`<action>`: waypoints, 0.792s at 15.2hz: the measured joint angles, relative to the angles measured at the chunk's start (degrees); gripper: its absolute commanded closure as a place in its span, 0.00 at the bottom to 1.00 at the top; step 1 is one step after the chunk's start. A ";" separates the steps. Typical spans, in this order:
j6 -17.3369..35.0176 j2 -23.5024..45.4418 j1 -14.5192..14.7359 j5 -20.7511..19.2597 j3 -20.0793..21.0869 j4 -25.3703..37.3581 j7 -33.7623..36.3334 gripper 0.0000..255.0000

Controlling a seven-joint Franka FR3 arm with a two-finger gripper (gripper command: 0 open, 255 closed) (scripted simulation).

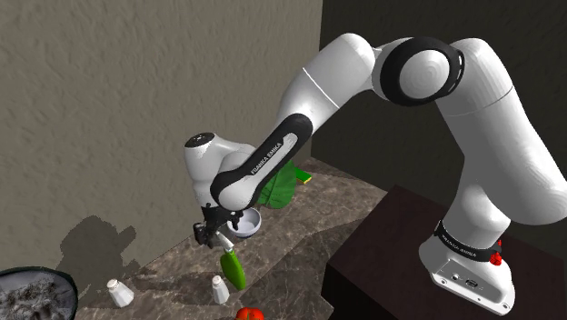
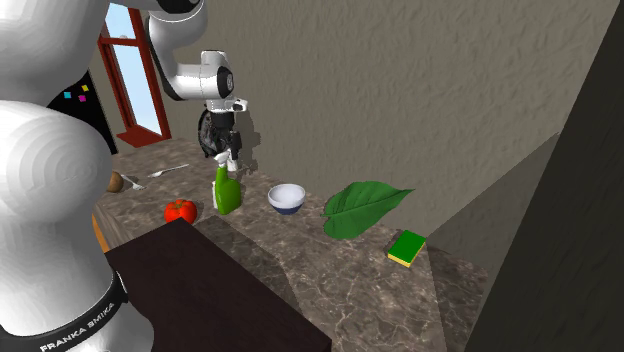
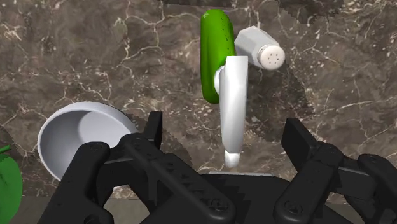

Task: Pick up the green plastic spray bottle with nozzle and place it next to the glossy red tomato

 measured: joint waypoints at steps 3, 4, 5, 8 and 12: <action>-1.37 -1.63 -0.32 0.41 0.34 -0.25 -0.26 0.00; -2.58 -2.72 -0.50 0.71 0.59 -0.07 -0.46 0.00; -3.63 -3.93 -0.73 1.02 0.84 -0.21 -0.66 0.00; -4.61 -4.67 -0.76 1.23 1.02 0.03 -0.70 0.00; -4.80 -4.80 -0.80 1.28 1.04 0.06 -0.76 0.00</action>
